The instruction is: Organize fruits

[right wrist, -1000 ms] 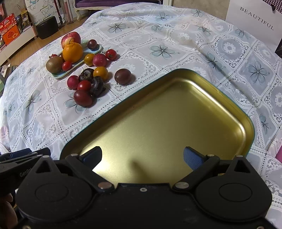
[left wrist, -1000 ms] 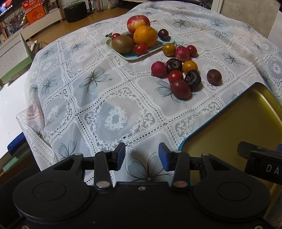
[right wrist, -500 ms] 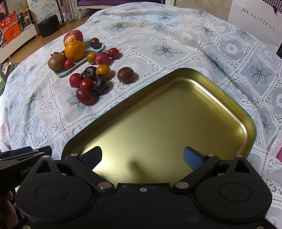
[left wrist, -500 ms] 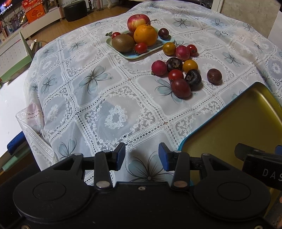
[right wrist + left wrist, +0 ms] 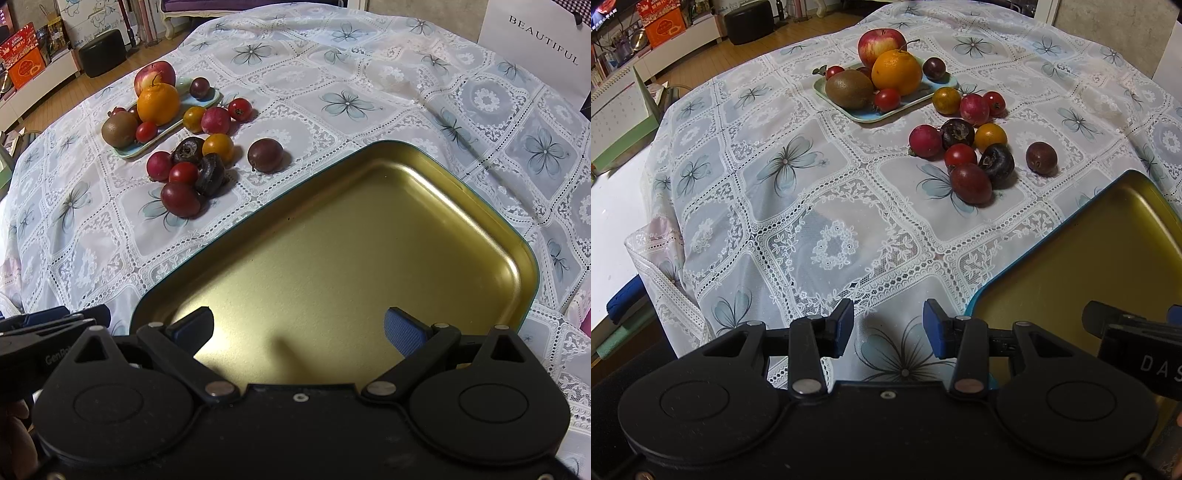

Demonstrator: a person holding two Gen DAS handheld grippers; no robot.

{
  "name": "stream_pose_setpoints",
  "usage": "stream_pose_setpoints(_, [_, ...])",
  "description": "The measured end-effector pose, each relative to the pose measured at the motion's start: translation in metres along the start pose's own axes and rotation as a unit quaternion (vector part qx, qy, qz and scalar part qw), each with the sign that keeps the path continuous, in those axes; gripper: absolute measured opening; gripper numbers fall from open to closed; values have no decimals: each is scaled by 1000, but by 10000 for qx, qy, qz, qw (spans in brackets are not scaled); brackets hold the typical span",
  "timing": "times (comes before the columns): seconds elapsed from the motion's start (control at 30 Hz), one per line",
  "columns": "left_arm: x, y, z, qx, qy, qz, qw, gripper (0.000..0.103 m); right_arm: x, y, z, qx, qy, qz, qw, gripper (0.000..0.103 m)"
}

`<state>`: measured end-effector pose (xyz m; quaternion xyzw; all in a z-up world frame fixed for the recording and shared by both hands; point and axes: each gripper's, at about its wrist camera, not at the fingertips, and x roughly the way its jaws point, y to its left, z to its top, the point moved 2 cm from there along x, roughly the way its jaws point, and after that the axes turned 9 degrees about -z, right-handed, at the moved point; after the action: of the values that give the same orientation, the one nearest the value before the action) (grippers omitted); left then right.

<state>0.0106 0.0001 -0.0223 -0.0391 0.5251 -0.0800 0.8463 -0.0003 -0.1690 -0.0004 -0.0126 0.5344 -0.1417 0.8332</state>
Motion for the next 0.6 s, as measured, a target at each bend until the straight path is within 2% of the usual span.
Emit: stream_pose_setpoints(0.6, [1,1,0,-18,23,24,10000,51,-1,3,-2,-68,26,39,10000,103])
